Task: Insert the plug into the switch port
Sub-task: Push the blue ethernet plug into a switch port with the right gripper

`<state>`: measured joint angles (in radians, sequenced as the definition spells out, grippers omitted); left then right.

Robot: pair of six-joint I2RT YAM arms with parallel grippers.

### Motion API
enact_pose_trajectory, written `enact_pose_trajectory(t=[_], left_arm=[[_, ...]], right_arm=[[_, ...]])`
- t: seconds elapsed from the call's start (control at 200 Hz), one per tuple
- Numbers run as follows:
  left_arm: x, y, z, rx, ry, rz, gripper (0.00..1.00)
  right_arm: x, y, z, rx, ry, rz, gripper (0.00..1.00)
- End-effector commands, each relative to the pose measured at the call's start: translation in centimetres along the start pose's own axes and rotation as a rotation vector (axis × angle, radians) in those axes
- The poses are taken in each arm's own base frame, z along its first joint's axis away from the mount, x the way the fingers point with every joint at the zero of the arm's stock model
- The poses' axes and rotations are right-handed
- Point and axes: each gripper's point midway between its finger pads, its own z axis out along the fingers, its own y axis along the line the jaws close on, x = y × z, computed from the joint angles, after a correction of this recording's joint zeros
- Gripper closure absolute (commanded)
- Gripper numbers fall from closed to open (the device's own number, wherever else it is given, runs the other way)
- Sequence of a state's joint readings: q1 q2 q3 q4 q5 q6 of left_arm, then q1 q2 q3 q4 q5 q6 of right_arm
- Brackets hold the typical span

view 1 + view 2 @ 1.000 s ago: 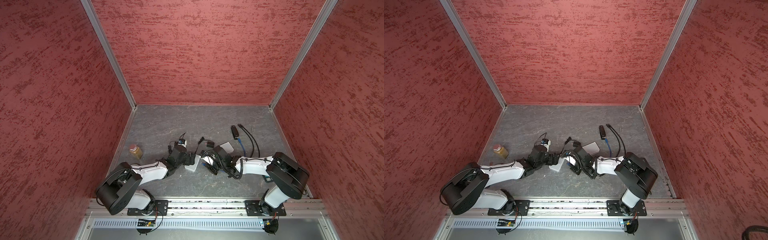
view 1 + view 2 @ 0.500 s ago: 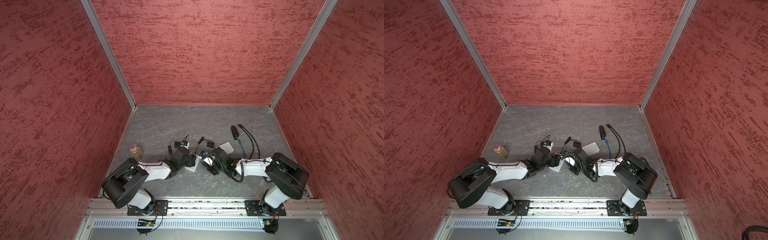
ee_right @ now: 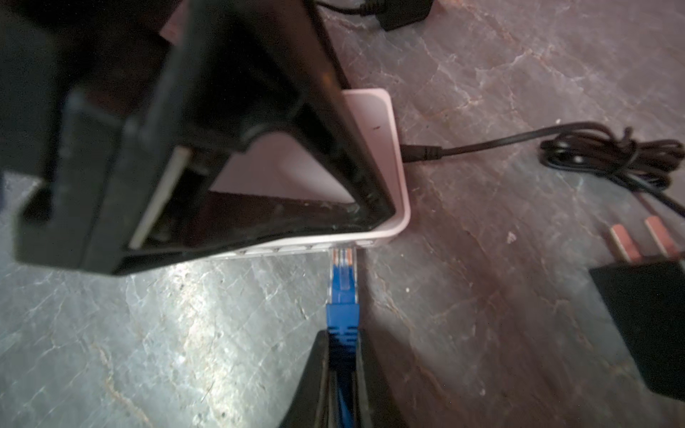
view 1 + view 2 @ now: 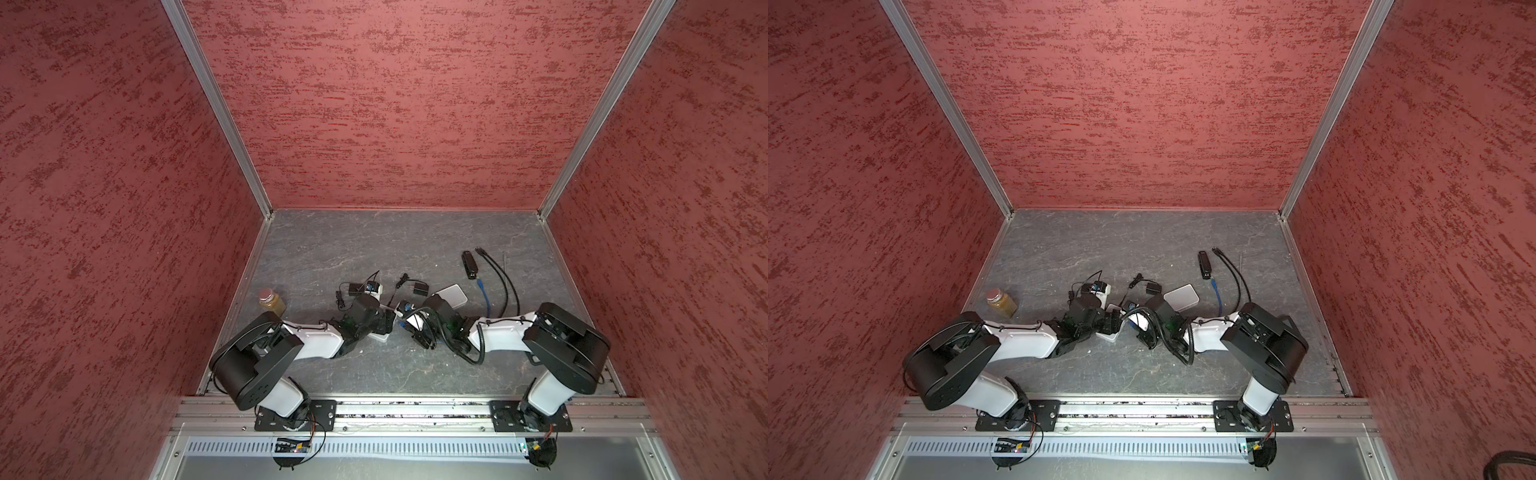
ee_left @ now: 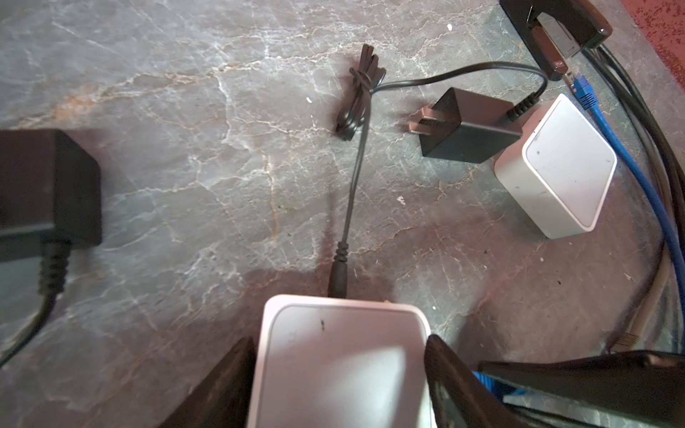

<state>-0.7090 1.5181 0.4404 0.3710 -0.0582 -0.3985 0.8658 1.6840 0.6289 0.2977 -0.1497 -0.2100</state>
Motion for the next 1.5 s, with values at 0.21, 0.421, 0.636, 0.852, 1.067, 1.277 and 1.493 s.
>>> enact_pose_trajectory(t=[0.21,0.421,0.636,0.852,1.067,1.277,1.493], left_arm=[[1.7,0.0,0.6,0.012,0.055,-0.019,0.28],[2.0,0.3,0.7,-0.004,0.067,-0.035,0.29],[2.5,0.5,0.6,-0.009,0.077,-0.032,0.29],[2.8,0.3,0.8,-0.003,0.086,-0.014,0.29],[3.0,-0.1,1.0,0.003,0.093,-0.015,0.29],[3.3,-0.8,1.2,0.032,0.099,-0.01,0.29],[3.7,-0.9,1.4,0.034,0.124,-0.033,0.29]], right_arm=[[-1.6,0.7,0.0,0.001,-0.068,-0.029,1.0],[-3.0,0.7,-0.5,0.007,-0.114,-0.026,1.0],[-3.7,0.0,-0.8,0.054,-0.129,-0.031,1.0],[-4.5,-0.7,-0.9,0.089,-0.126,-0.065,1.0],[-5.7,0.1,-0.7,0.057,-0.157,-0.079,1.0],[-6.6,1.2,-0.5,0.03,-0.216,-0.117,1.0],[-7.5,0.0,-0.7,0.126,-0.258,-0.119,1.0]])
